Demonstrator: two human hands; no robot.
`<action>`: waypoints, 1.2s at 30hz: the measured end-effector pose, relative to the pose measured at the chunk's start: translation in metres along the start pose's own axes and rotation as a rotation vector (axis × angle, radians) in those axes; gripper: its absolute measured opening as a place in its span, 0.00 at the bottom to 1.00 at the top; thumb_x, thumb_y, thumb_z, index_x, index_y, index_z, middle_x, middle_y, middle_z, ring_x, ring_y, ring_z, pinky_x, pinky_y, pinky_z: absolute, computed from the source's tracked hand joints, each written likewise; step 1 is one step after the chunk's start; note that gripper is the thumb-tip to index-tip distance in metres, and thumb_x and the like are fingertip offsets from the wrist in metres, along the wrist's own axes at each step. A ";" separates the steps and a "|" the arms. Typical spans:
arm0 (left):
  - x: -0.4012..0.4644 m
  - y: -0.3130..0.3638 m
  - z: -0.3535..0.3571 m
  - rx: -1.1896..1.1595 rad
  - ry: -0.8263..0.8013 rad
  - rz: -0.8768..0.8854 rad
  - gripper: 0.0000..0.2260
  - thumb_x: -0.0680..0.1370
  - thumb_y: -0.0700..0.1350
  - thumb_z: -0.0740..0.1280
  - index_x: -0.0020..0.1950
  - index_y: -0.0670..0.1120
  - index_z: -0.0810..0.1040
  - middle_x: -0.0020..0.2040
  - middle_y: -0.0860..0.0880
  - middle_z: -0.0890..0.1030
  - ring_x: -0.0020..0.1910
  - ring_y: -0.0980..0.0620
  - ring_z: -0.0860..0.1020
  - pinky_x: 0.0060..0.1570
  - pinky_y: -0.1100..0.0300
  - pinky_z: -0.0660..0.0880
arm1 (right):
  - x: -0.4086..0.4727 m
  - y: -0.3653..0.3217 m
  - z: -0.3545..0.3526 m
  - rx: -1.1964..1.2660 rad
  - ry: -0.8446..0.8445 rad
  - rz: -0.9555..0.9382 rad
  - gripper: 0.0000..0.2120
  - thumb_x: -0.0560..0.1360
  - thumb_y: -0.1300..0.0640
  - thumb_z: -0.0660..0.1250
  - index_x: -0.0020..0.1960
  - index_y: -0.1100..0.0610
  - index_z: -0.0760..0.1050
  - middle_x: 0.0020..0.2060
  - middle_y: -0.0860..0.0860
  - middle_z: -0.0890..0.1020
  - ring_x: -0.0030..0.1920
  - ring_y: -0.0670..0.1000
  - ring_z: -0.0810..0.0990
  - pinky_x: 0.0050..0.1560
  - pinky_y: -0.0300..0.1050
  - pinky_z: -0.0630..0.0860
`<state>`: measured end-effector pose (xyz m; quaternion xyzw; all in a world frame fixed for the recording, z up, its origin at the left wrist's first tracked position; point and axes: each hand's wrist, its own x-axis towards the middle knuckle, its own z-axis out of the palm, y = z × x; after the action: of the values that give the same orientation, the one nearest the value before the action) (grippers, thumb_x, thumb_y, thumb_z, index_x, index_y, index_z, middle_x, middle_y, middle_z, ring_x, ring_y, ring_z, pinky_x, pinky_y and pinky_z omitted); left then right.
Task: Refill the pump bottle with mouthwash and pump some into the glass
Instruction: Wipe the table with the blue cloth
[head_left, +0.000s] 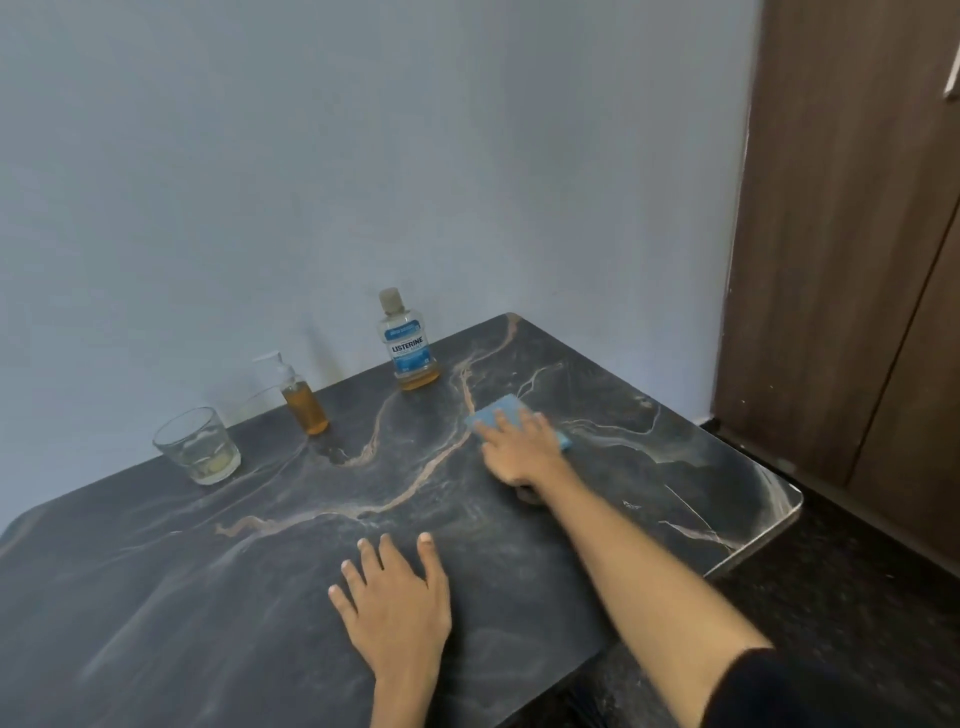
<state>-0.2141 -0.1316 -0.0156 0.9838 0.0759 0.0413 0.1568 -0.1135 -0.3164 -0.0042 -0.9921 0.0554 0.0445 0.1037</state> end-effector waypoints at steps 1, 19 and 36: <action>0.002 -0.006 -0.002 0.003 0.002 -0.019 0.29 0.80 0.61 0.46 0.75 0.45 0.60 0.77 0.45 0.58 0.76 0.43 0.55 0.74 0.45 0.48 | -0.002 -0.027 0.006 -0.006 -0.005 -0.081 0.24 0.81 0.47 0.44 0.76 0.45 0.48 0.77 0.51 0.49 0.75 0.60 0.43 0.73 0.58 0.41; 0.010 -0.022 -0.001 -0.021 0.018 -0.062 0.29 0.81 0.60 0.45 0.77 0.46 0.56 0.78 0.43 0.55 0.77 0.42 0.50 0.74 0.47 0.44 | -0.064 0.060 0.001 -0.012 0.024 0.019 0.23 0.82 0.47 0.42 0.75 0.40 0.43 0.76 0.45 0.44 0.76 0.52 0.41 0.74 0.51 0.40; 0.028 -0.162 -0.056 -0.086 0.143 -0.267 0.28 0.81 0.59 0.46 0.76 0.45 0.56 0.77 0.44 0.56 0.77 0.44 0.51 0.74 0.46 0.44 | -0.088 -0.184 0.058 0.013 -0.185 -0.807 0.21 0.82 0.48 0.46 0.74 0.38 0.50 0.74 0.38 0.46 0.73 0.42 0.37 0.72 0.43 0.35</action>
<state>-0.2149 0.0422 -0.0121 0.9520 0.2152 0.0930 0.1970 -0.1827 -0.1167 -0.0152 -0.9253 -0.3473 0.0887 0.1238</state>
